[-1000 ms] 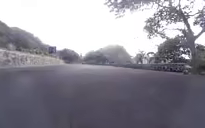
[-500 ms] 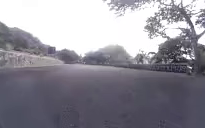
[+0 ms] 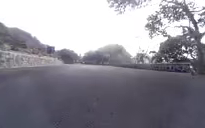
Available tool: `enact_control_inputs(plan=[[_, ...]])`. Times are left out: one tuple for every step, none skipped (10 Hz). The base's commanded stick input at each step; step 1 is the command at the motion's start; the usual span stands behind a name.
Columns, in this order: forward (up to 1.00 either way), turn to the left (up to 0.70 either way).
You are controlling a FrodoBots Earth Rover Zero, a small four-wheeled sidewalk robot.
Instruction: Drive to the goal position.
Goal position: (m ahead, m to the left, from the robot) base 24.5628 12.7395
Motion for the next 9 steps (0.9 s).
enact_control_inputs(plan=[[0.7,0.0],[0.7,0.0],[0.7,0.0],[0.7,0.0],[0.7,0.0],[0.7,0.0],[0.7,0.0],[0.7,0.35],[0.7,0.35]])
